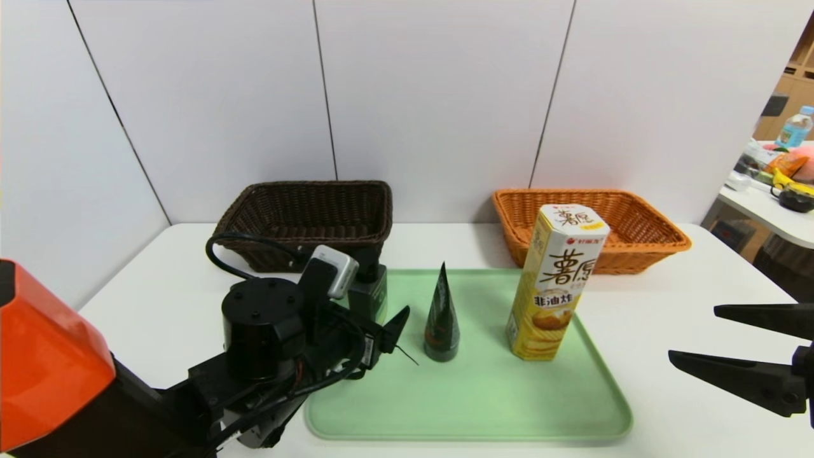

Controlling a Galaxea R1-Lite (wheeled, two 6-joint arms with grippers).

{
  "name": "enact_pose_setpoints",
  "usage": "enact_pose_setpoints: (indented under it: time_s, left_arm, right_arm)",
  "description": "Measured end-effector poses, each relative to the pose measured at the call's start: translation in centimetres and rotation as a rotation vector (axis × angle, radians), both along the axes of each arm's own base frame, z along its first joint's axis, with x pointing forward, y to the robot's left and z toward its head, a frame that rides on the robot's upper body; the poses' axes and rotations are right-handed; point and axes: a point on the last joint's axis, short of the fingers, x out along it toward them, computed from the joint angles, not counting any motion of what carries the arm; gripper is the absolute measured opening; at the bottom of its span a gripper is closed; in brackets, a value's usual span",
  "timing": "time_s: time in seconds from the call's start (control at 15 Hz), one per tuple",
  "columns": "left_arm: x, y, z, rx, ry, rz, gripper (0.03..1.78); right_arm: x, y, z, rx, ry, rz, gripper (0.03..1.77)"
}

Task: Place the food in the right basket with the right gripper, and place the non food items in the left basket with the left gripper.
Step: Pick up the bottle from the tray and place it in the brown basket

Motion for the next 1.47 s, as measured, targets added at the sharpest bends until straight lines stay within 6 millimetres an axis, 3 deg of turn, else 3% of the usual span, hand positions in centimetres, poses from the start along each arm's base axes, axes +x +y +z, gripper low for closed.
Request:
enact_pose_setpoints:
  time_s: [0.6, 0.8, 1.13, 1.47]
  left_arm:
    - [2.0, -0.2, -1.4, -0.011, -0.014, 0.037, 1.69]
    - [2.1, -0.2, -1.4, -0.010, -0.016, 0.038, 1.22]
    - [2.1, -0.2, -1.3, -0.011, -0.017, 0.036, 0.59]
    - [1.5, 0.1, -0.9, -0.015, -0.023, 0.026, 0.59]
  right_arm:
    - [0.1, 0.0, -0.2, -0.002, 0.009, -0.001, 1.70]
    - [0.1, 0.0, -0.2, -0.003, 0.012, -0.001, 1.70]
    - [0.1, 0.0, -0.2, -0.002, 0.010, -0.001, 1.70]
    - [0.1, 0.0, -0.2, -0.002, 0.009, 0.000, 1.70]
